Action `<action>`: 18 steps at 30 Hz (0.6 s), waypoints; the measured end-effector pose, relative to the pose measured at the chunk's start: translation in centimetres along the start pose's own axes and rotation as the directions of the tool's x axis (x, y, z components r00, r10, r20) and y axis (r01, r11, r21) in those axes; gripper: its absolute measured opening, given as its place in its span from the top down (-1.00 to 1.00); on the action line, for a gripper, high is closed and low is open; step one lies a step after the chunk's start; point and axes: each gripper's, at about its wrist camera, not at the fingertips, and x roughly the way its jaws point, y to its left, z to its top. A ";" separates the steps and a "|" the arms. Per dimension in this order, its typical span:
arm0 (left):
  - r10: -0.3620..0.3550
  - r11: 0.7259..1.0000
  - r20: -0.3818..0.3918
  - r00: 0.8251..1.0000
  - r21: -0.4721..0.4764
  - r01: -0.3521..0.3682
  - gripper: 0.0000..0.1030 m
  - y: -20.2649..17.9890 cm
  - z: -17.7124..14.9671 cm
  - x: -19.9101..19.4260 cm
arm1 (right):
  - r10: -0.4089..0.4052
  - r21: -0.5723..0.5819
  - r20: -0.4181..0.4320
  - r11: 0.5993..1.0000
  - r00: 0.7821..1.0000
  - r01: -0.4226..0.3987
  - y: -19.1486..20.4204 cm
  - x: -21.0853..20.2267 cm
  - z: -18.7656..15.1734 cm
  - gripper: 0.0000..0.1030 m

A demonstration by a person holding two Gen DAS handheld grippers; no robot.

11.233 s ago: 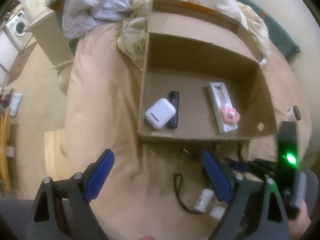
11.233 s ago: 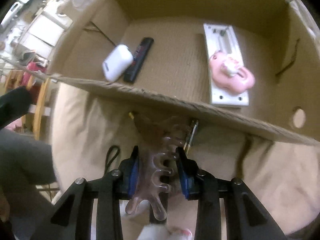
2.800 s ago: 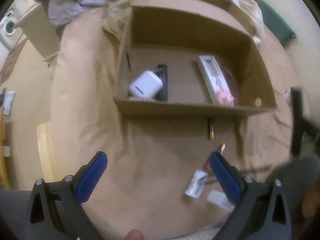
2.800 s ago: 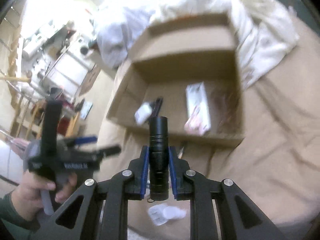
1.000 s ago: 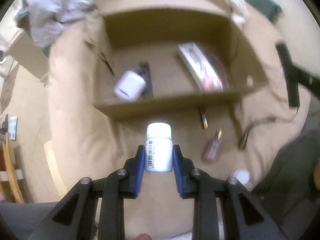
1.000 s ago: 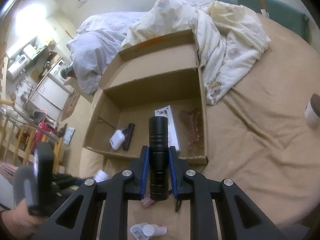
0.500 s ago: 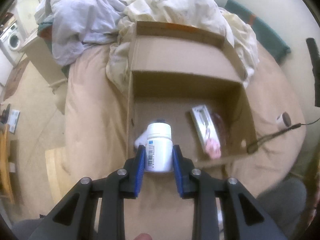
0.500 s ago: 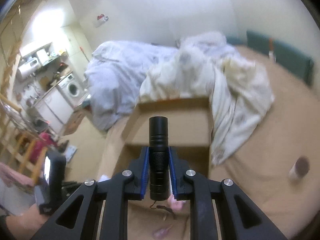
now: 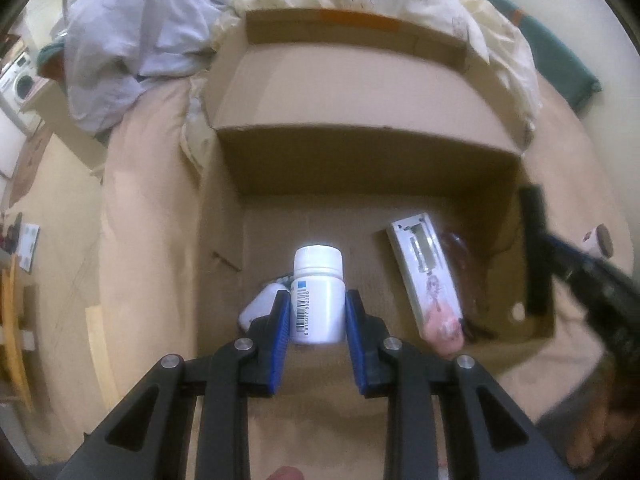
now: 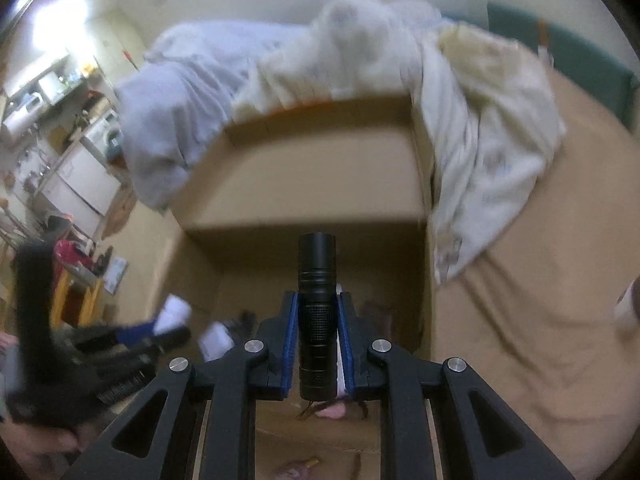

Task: Organize rigid objects
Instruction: 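Carry the flashlight and pill bottle into the box and open both tools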

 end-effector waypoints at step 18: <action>0.025 0.993 -0.091 0.995 0.113 -0.015 0.53 -2.9 -1.9 5.7 | -0.067 -0.041 -0.207 0.997 0.976 0.060 -0.7 7.8 -3.1 0.60</action>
